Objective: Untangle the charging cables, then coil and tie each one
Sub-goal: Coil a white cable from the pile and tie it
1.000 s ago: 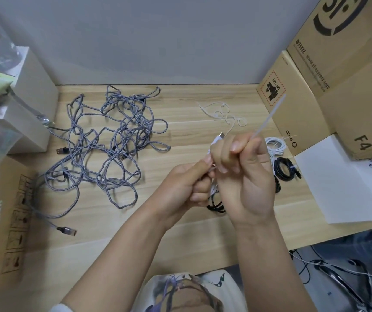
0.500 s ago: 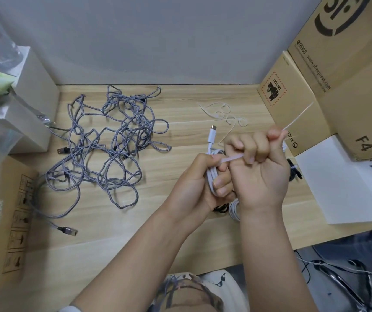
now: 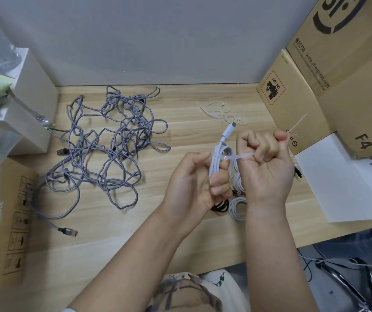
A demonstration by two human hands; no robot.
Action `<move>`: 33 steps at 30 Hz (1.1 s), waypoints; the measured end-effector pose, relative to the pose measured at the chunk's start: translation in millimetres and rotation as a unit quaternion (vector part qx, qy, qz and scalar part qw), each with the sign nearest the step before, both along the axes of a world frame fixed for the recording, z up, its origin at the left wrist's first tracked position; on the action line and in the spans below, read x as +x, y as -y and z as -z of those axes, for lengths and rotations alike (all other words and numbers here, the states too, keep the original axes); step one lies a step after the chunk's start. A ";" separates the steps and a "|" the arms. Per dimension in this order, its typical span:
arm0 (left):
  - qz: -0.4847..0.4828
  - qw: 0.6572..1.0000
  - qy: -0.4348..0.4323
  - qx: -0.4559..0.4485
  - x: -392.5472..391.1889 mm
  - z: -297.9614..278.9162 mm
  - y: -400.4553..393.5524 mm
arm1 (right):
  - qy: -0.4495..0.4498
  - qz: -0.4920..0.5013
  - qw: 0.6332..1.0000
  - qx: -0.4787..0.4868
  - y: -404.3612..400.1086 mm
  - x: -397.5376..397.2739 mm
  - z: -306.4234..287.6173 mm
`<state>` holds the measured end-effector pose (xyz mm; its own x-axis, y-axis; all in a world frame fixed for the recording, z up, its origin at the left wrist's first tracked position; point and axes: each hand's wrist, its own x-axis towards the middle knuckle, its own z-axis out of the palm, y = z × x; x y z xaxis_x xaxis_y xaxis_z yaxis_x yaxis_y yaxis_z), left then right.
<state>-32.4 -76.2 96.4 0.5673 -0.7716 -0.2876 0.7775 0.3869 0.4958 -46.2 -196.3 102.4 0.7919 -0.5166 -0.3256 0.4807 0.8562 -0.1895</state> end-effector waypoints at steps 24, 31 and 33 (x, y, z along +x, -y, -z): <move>0.000 0.868 0.413 0.276 14.6 -6.2 -32.7 | -0.144 -0.161 0.733 -0.645 4.0 -32.0 -35.1; 0.023 0.824 0.477 0.306 11.7 -16.8 -38.5 | -0.182 -0.167 0.717 -0.652 0.5 -30.5 -37.0; 0.033 0.816 0.487 0.311 12.0 -17.2 -40.2 | -0.182 -0.178 0.713 -0.654 0.5 -30.9 -38.2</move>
